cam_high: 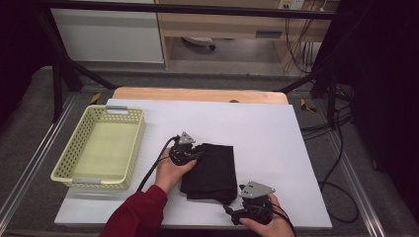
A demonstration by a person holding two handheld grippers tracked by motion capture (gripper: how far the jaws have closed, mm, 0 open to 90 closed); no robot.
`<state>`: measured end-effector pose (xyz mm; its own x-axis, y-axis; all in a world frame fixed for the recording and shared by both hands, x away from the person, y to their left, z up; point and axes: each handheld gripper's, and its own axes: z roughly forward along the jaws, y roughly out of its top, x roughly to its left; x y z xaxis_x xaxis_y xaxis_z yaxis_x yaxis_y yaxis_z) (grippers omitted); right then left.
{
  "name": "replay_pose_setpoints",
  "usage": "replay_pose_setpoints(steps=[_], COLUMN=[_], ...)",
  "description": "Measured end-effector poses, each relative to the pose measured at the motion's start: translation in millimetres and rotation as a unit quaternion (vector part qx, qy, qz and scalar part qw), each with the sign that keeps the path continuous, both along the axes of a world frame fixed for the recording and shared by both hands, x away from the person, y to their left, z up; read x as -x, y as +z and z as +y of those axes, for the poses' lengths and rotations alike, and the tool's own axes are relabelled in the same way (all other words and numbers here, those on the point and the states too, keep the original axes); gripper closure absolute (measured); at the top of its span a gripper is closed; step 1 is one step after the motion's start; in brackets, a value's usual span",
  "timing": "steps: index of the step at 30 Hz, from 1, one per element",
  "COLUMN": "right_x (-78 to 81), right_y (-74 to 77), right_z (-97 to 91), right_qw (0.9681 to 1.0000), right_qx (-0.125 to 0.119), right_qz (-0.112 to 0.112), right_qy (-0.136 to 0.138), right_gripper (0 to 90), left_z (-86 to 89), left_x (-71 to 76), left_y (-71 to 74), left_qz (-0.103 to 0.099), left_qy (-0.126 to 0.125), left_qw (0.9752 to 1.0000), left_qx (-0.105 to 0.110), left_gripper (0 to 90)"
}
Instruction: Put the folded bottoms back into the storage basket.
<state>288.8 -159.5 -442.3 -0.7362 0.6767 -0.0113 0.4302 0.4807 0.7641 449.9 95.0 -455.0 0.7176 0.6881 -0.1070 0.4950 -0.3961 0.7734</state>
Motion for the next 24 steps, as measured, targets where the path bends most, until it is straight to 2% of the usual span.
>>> replay_pose_setpoints(steps=[5, 11, 19, 24], right_x=[-8.4, -14.5, -17.7, -19.8], right_y=[0.6, -0.6, -2.1, -5.3], right_z=[2.9, 4.2, 7.6, 11.7], right_qw=[0.9999, 0.9998, 0.9997, 0.9996], right_qx=[-0.011, -0.019, -0.018, -0.009], right_qz=[-0.001, 0.003, 0.002, 0.006], right_qy=[0.005, 0.01, 0.018, 0.024], right_gripper=[21.3, 22.0, 24.0, 24.8], left_z=[-0.2, -1.2, -1.7, -2.3], left_x=[-0.5, -0.7, -0.8, -0.6], left_y=[0.4, 0.8, 1.6, 1.9], left_qz=[0.001, 0.0, 0.0, 0.0], left_qy=[-0.001, -0.004, -0.007, -0.008], left_qw=[1.0, 1.0, 1.0, 0.9999], left_qx=[-0.001, -0.003, -0.006, -0.008], left_gripper=[74.2, 74.2, 74.0, 74.0])
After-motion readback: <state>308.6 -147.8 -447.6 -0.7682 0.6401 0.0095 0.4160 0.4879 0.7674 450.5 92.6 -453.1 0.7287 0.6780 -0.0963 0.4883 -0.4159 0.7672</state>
